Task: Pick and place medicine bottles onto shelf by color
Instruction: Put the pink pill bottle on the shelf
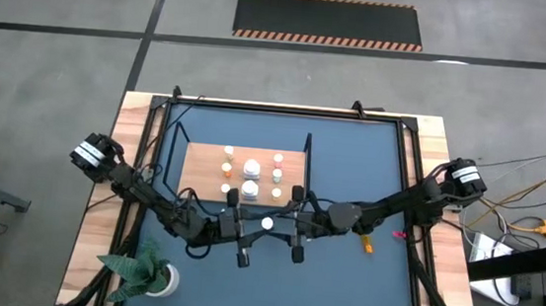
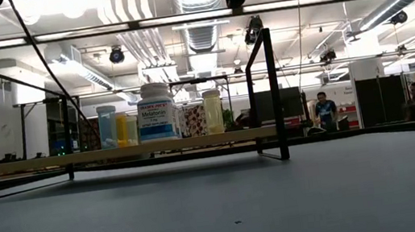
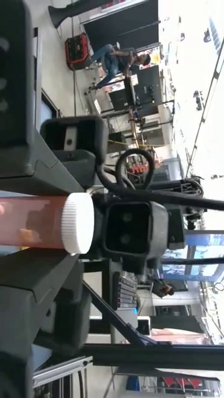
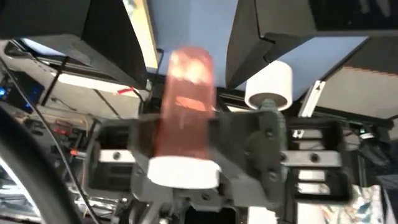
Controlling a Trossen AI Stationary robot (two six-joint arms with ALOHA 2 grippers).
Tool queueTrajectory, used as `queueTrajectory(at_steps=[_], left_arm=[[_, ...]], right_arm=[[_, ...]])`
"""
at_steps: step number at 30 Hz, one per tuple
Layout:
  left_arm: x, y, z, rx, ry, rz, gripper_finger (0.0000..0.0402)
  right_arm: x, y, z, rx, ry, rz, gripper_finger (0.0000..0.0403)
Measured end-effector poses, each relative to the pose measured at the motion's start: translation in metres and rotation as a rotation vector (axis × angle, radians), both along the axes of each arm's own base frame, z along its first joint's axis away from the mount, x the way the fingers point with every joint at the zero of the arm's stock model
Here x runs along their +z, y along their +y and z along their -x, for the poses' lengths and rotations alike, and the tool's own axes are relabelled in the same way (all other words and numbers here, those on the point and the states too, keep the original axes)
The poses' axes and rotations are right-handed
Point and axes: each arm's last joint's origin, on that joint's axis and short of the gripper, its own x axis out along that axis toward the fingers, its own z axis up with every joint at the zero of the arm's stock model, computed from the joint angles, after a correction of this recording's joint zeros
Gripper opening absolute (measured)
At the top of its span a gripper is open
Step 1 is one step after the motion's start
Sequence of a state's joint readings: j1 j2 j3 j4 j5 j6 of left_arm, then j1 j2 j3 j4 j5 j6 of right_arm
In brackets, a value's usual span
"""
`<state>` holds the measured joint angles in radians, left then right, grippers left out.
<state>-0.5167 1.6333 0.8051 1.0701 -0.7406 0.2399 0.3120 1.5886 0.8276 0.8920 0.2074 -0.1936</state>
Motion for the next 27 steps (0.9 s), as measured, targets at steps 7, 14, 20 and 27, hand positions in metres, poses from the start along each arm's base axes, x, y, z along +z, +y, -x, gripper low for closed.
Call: queueTrajectory(at_steps=[7,14,20,27], left_arm=[[-0.001,0.000,0.000,0.000,0.007,-0.004,0.0107],[-0.003,0.000,0.001,-0.001,0.017,-0.007,0.0107],[-0.006,0.000,0.001,-0.006,0.037,-0.003,0.0107],[-0.006,-0.002,0.004,-0.022,0.111,0.015,0.0131]], right_arm=[[-0.002,0.000,-0.001,0.005,-0.009,0.011,0.0147],[-0.002,0.000,-0.001,0.004,-0.004,0.028,0.0068],[-0.004,0.000,0.000,0.005,0.031,0.039,0.0073],[-0.001,-0.002,0.009,0.010,0.156,0.074,0.0075]])
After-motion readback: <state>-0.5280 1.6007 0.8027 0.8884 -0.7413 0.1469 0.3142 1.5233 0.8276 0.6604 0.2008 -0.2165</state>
